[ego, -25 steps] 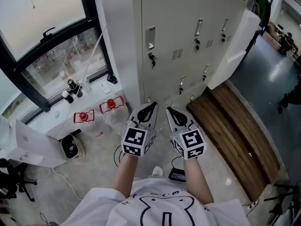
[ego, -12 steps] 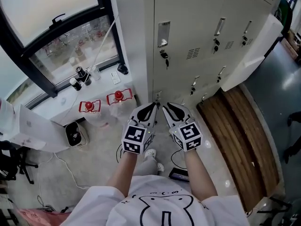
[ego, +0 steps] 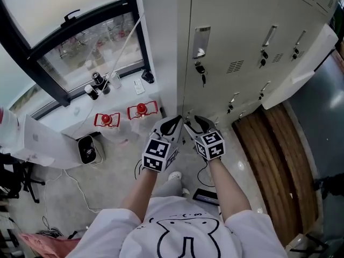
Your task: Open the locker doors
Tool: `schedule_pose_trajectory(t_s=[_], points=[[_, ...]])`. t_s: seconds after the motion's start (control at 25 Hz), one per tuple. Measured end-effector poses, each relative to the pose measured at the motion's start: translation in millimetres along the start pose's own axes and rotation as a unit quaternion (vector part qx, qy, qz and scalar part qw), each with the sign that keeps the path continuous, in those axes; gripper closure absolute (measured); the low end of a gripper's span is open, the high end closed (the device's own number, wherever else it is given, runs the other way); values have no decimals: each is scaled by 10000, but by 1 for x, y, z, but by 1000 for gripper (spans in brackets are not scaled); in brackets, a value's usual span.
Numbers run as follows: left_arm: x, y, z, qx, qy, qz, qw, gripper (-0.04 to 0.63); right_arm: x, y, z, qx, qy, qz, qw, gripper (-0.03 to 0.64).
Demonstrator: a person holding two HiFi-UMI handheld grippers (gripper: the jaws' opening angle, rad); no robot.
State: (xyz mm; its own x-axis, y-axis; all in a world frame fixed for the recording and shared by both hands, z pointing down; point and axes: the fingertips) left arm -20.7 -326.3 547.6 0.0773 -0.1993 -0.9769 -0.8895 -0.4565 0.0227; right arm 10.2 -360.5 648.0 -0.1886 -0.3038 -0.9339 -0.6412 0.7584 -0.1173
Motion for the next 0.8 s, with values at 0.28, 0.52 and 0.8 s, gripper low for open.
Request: schedule_pose_trajectory(t_s=[0.28,0.52,0.8], points=[[-13,27,-19,57,-38,-54,10000,577,-43,-22,-48,15,379,-282,9989,408],[-31,43,-31,83,-99,-144,9998,577,-59,-38,-81,-62,325,-333,9989,409],[-48,52,-36,70,-5,-108,9999,577,-61,-39,-94,-72,148,-350,9993,408]])
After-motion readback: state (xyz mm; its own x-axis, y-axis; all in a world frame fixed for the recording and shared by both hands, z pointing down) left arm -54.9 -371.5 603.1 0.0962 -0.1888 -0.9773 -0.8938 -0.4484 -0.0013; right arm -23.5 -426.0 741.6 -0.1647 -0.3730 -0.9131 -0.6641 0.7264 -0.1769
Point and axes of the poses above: the fingertips, and each gripper's own axes: z backward along the fingers, y to its left, x out of its top, and after that the axes turned 5 degrees about x, right-handed
